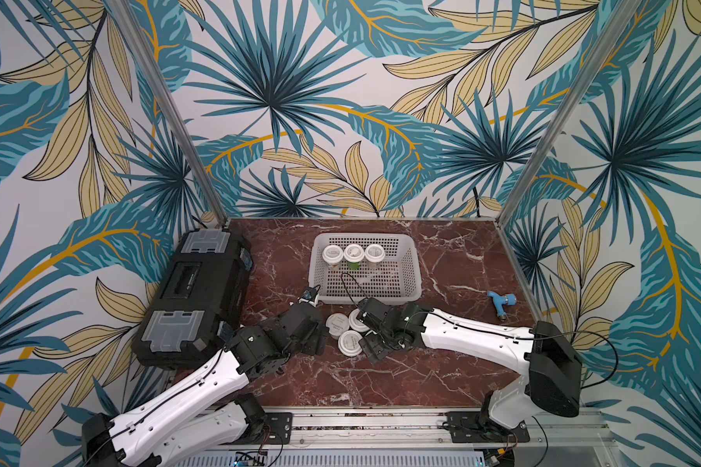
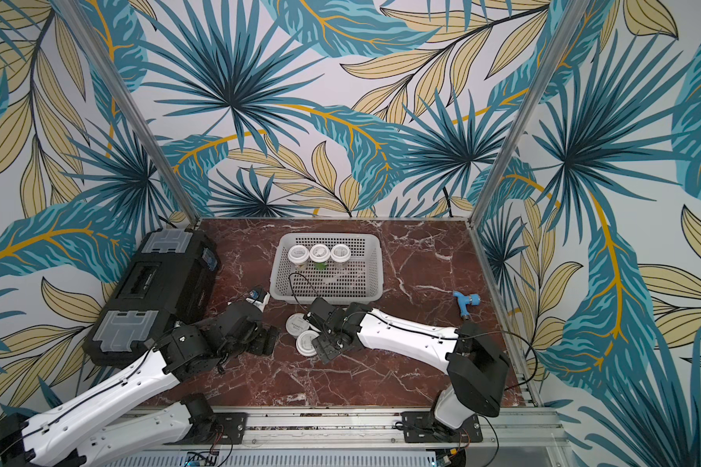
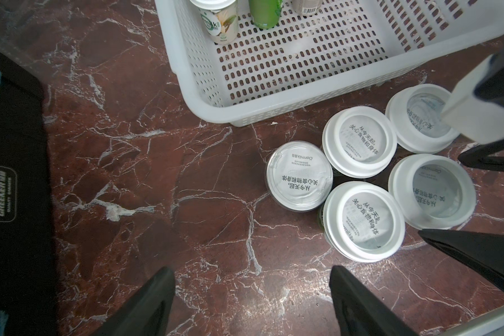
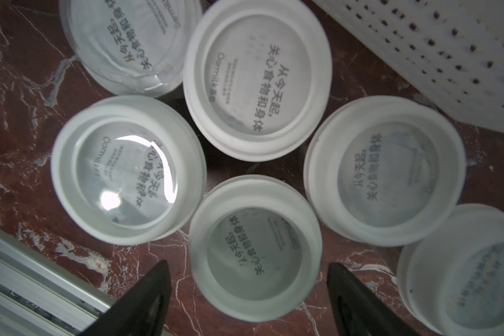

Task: Put the yogurt in the basket
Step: Pick up the yogurt from the center of the board.

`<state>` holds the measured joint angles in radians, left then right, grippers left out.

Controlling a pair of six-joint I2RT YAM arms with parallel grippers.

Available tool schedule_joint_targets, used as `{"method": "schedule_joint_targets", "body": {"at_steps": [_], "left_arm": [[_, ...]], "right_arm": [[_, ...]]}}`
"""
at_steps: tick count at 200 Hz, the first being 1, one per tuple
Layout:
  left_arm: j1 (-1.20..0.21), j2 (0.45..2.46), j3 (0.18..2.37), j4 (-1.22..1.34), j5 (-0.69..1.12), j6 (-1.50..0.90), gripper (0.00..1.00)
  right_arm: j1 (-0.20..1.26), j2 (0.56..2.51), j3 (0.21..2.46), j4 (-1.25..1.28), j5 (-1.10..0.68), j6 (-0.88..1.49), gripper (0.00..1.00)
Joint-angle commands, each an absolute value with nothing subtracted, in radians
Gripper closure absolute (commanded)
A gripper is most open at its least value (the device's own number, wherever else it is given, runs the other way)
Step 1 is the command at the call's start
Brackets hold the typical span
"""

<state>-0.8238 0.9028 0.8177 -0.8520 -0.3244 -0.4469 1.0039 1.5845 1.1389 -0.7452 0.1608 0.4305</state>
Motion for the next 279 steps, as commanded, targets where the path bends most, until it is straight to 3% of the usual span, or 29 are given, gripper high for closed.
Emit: {"method": "schedule_joint_targets", "body": {"at_steps": [1,149,279], "left_arm": [[-0.820,0.893,0.799,-0.842,-0.322,-0.454,0.13],[-0.821,0.894,0.827,-0.862,-0.339,-0.444,0.13],[-0.821,0.898,0.839,-0.876,-0.345,-0.442,0.13]], "right_arm": [[1.000,1.603,1.157,-0.746,0.168,0.429,0.12],[0.982,1.616,1.144,-0.741,0.155,0.415,0.22],[0.979,1.610,1.123,-0.739,0.142,0.416,0.20]]}}
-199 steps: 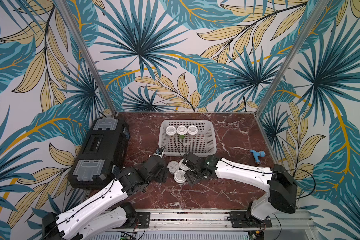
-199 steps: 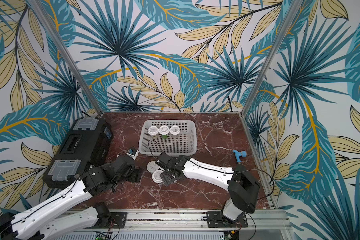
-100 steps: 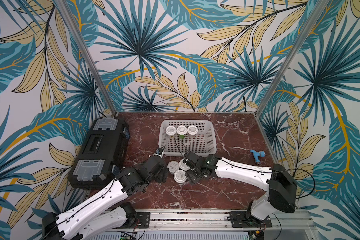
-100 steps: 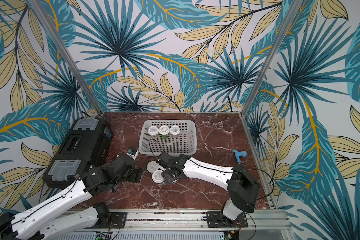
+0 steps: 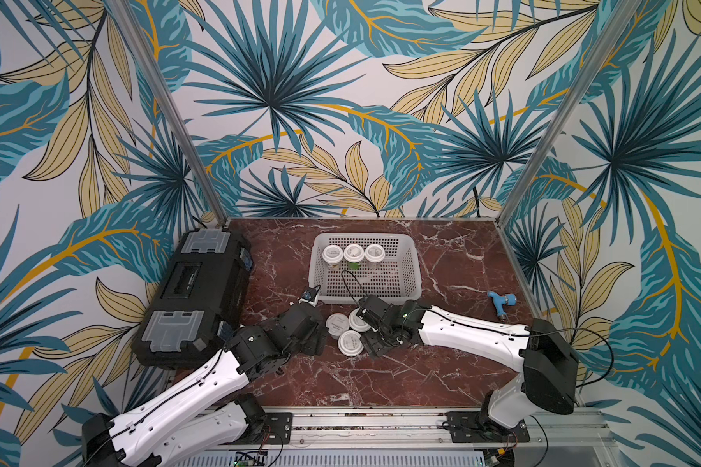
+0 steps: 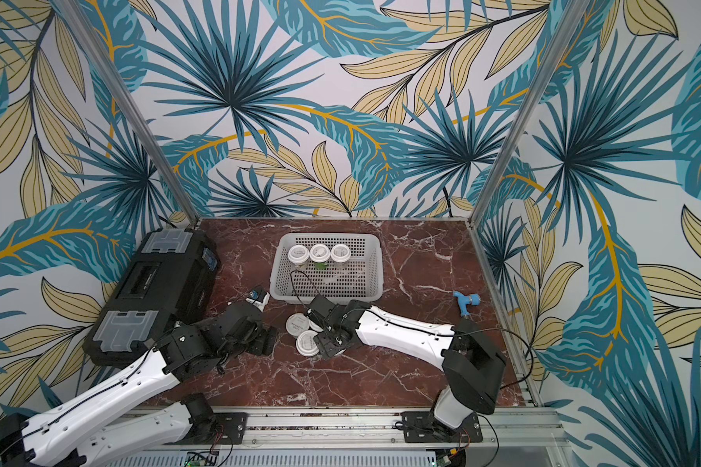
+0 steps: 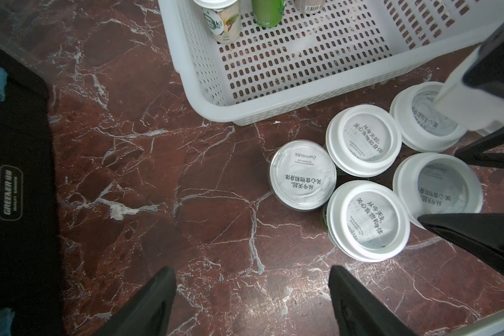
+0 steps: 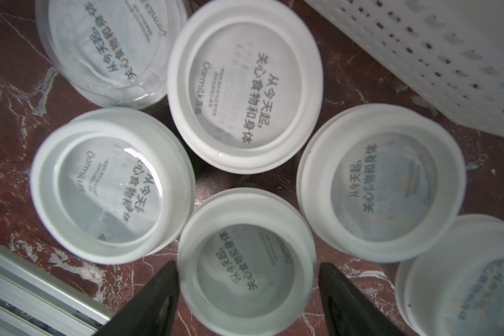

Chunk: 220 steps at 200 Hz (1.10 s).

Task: Put the yogurt in the basket
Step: Pick up the yogurt from the center of the board.

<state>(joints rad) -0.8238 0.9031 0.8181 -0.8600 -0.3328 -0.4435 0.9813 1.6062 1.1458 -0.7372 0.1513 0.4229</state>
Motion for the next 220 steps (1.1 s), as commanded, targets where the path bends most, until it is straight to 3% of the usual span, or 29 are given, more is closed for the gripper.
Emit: {"method": "schedule_joint_targets", "body": {"at_steps": [1,111,220], "left_arm": [[-0.821,0.898,0.839,-0.876,-0.346,-0.442,0.14],[-0.821,0.900,0.838,-0.876,-0.347,-0.441,0.14],[-0.821,0.904,0.845,-0.881,-0.344,-0.442,0.14]], "right_arm": [[0.979,1.610,1.123,-0.739,0.141,0.416,0.20],[0.977,1.601,1.102,-0.735,0.116,0.413,0.29],[0.974,1.399,1.087,-0.864,0.093,0.371,0.30]]}}
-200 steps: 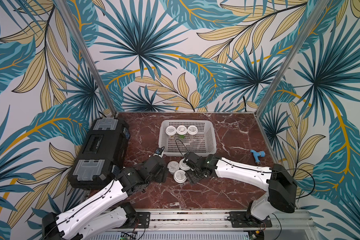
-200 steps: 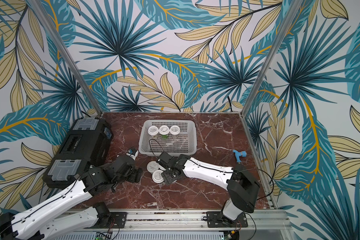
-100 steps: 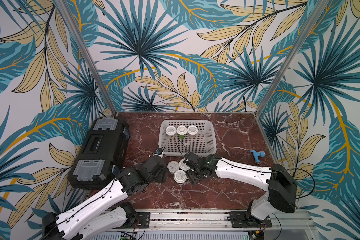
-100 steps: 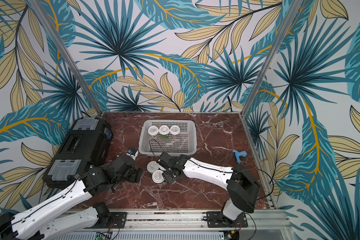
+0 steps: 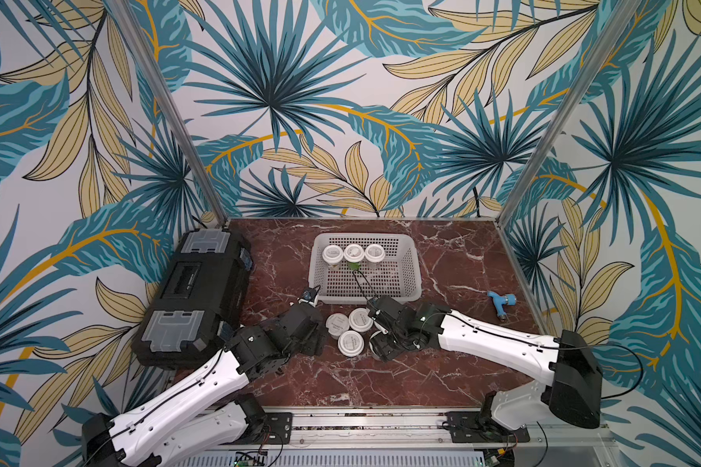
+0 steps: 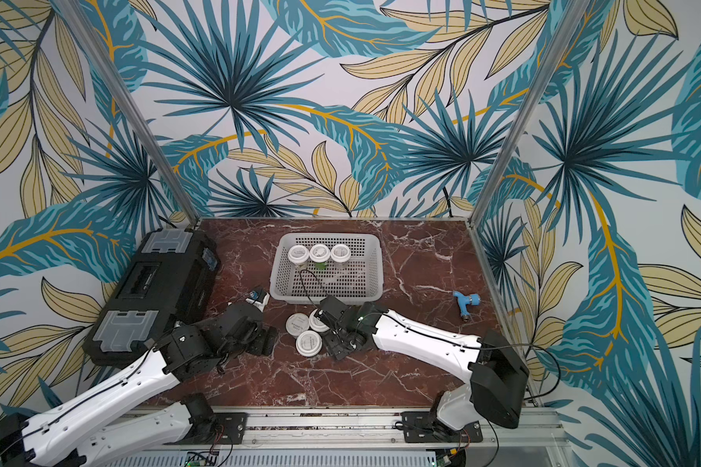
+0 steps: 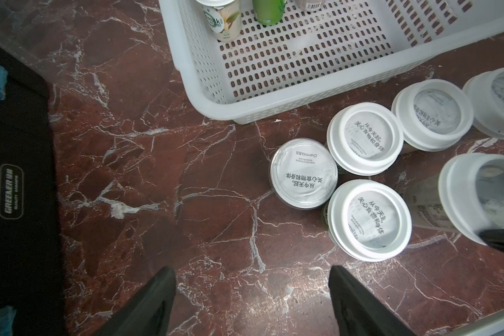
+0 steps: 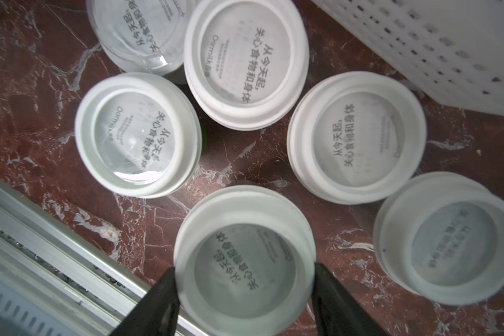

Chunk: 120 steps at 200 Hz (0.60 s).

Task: Put the yogurt in the basket
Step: Pick up the yogurt from the center of the board.

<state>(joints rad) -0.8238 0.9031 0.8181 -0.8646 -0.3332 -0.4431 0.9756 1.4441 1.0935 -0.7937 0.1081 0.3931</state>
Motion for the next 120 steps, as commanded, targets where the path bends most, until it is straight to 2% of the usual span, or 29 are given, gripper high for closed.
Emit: {"method": "schedule_joint_targets", "body": {"at_steps": [1,63,120], "left_arm": [[-0.821,0.905,0.845,-0.881,-0.344,-0.442,0.14],[-0.821,0.907,0.856,-0.896,-0.336,-0.443,0.14],[-0.821,0.906,0.858,-0.900,-0.335,-0.443,0.13]], "right_arm": [[0.974,1.398,1.088,-0.865,0.093,0.370,0.30],[0.958,1.338,1.167,-0.919,0.083,0.333,0.30],[0.886,1.365,1.313,-0.977,0.066,0.259,0.30]]}}
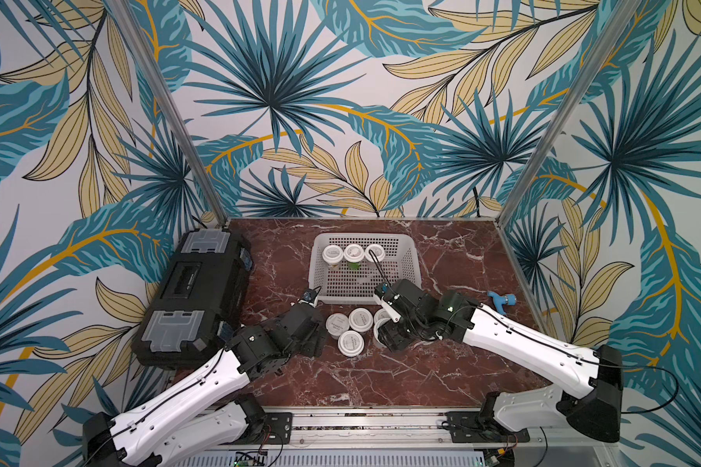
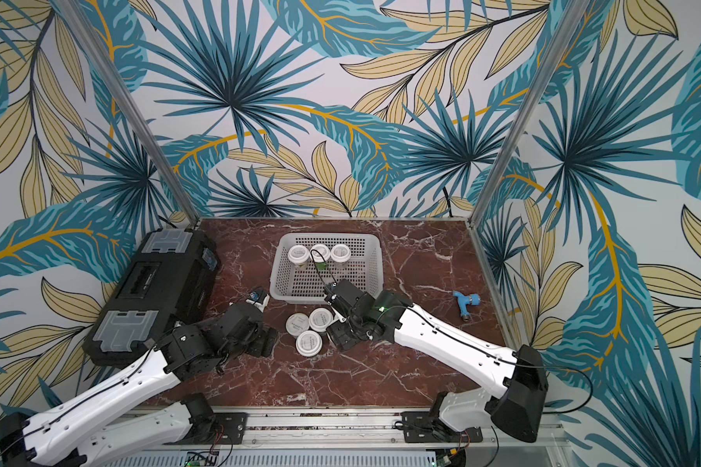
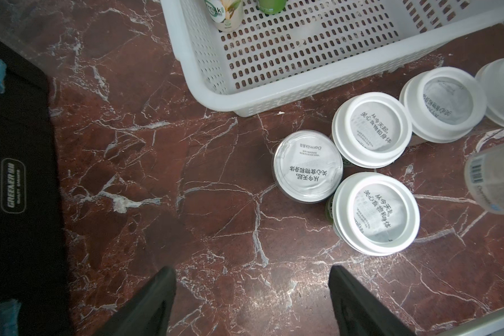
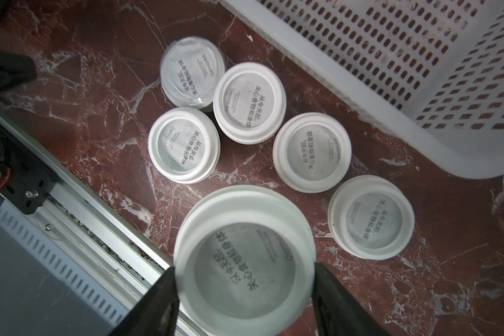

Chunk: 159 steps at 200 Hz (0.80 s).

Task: Put the yogurt in the basket
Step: Pick up the yogurt from the center of the board, then place the yogurt in the basket.

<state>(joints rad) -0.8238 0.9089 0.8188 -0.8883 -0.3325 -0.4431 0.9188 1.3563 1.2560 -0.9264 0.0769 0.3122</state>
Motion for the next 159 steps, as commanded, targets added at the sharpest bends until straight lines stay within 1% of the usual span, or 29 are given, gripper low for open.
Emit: {"method": "schedule_joint_targets", "body": {"at_steps": [1,32,37,73,117,159], "left_arm": [[-0.821,0.905,0.858,-0.900,-0.335,-0.443,0.13],[-0.821,0.909,0.857,-0.897,-0.334,-0.443,0.14],[-0.822,0.909,0.857,-0.896,-0.334,-0.443,0.14],[-0.821,0.907,0.857,-0.894,-0.337,-0.440,0.14],[-0.819,0.907,0.856,-0.886,-0.341,-0.437,0.13],[-0.819,0.915,0.865,-0.888,-0.343,-0.429,0.13]], "right_arm": [[0.885,1.366,1.316,-0.977,0.066,0.258,0.30],[0.810,1.406,1.394,-0.982,0.054,0.203,0.30],[0.769,1.416,1.407,-0.982,0.049,0.196,0.30],[0.652,1.498,1.515,-0.983,0.029,0.139,0.30],[0.554,1.627,1.651,-0.984,0.058,0.097,0.30],[0.494,1.751,1.744,-0.969,0.088,0.090,0.30]]}}
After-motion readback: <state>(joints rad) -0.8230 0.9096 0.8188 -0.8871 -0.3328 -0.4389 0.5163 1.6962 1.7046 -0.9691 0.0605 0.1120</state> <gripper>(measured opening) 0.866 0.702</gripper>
